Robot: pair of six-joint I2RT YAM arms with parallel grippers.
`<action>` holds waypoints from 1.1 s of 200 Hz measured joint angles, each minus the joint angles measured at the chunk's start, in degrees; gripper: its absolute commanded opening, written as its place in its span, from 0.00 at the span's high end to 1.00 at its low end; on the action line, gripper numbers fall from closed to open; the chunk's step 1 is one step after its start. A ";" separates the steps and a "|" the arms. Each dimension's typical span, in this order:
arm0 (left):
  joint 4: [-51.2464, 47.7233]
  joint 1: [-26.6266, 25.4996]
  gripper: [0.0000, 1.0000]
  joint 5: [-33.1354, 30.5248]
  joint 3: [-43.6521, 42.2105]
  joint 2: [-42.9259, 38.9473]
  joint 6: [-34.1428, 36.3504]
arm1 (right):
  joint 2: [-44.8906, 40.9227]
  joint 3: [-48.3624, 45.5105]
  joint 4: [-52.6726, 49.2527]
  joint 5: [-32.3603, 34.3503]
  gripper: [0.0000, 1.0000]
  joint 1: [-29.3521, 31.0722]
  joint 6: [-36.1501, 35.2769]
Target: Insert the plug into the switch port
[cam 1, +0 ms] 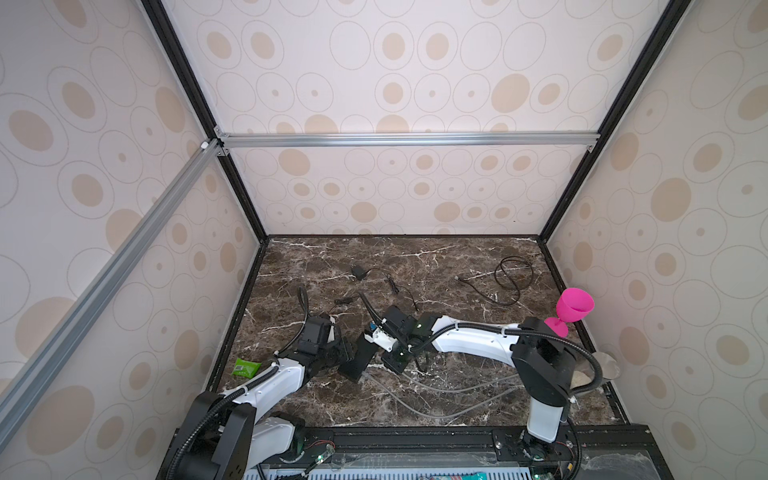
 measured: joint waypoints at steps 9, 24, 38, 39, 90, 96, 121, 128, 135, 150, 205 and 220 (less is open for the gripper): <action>0.85 0.37 0.47 0.90 0.22 0.92 0.11 | 2.16 2.01 -0.66 -0.22 1.00 0.00 -0.02; 2.08 0.98 0.48 2.32 0.50 2.14 0.22 | 4.72 4.22 -0.96 -0.50 1.00 0.00 0.00; 2.89 1.40 0.49 3.30 0.63 2.93 0.39 | 5.60 4.76 -1.25 -0.76 1.00 0.00 0.04; 2.91 1.42 0.50 3.37 0.66 2.95 0.42 | 5.64 4.79 -1.29 -0.76 1.00 0.00 0.07; 5.33 2.19 0.50 5.79 1.20 5.35 0.72 | 5.88 5.22 -2.73 -0.85 1.00 0.00 -0.07; 5.38 2.23 0.50 5.95 1.20 5.38 0.72 | 5.88 5.29 -2.78 -0.74 1.00 0.00 -0.17; 5.35 2.51 0.50 6.40 1.18 5.35 0.92 | 5.88 5.31 -2.95 -0.07 1.00 0.00 -0.26; 5.35 2.56 0.51 6.49 1.18 5.38 0.94 | 5.90 5.49 -3.13 0.04 1.00 0.00 -0.31; 5.38 2.60 0.51 6.58 1.18 5.40 1.01 | 5.99 5.75 -3.26 0.20 1.00 0.00 -0.37; 5.60 2.78 0.51 6.97 1.18 5.75 1.14 | 6.10 6.40 -3.39 0.72 1.00 0.00 -0.42; 7.02 2.95 0.54 9.09 1.20 6.93 1.60 | 7.19 7.13 -3.41 1.88 1.00 0.00 -0.98; 7.10 2.95 0.54 9.55 1.20 7.08 1.60 | 7.89 7.50 -3.34 2.12 1.00 0.00 -1.20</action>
